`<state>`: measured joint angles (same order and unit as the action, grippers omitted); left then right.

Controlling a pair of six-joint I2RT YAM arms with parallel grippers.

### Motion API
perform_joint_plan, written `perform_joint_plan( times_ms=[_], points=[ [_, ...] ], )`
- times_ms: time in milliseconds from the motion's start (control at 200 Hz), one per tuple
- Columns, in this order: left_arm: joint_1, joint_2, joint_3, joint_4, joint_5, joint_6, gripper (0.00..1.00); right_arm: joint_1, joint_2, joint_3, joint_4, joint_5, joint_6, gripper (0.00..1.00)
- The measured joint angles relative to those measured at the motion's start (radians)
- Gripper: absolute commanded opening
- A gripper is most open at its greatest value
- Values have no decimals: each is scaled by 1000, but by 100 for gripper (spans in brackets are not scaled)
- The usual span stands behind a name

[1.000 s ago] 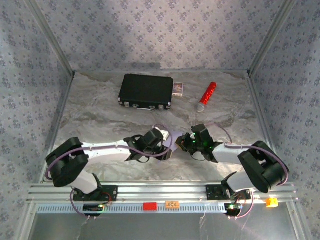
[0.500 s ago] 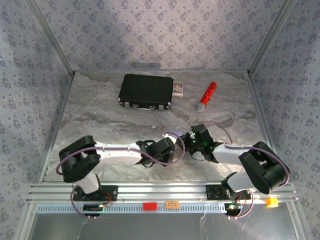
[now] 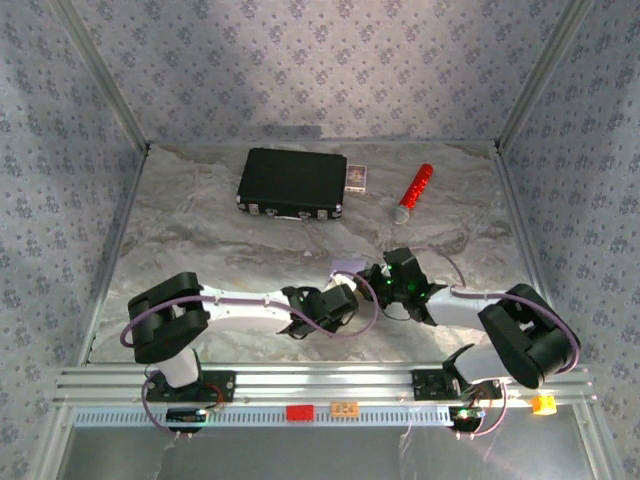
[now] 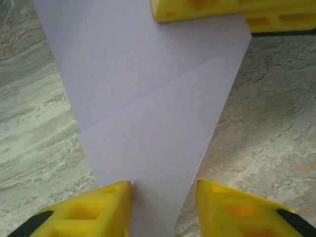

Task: Fold a paper plane with a square sheet of paper (pick it up from the middle)
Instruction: Perform the fifth fold on the wing at the bottom-center of the table.

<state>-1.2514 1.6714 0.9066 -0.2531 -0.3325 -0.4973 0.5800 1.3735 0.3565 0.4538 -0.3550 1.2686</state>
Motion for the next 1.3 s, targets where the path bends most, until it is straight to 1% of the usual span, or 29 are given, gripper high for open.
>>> perform_joint_plan(
  times_ms=[310, 580, 760, 1304],
  points=[
    [-15, 9, 0, -13, -36, 0, 28, 0, -6, 0, 0, 0, 0, 6],
    [-21, 21, 2, -18, -58, -1, 29, -2, -6, 0, 0, 0, 1, 6],
    [-27, 25, 14, -29, -75, -1, 27, -2, -11, 0, 0, 0, 1, 6],
    [-38, 50, 34, -43, -108, -4, 12, -2, -13, 0, 0, 0, 4, 6]
  ],
)
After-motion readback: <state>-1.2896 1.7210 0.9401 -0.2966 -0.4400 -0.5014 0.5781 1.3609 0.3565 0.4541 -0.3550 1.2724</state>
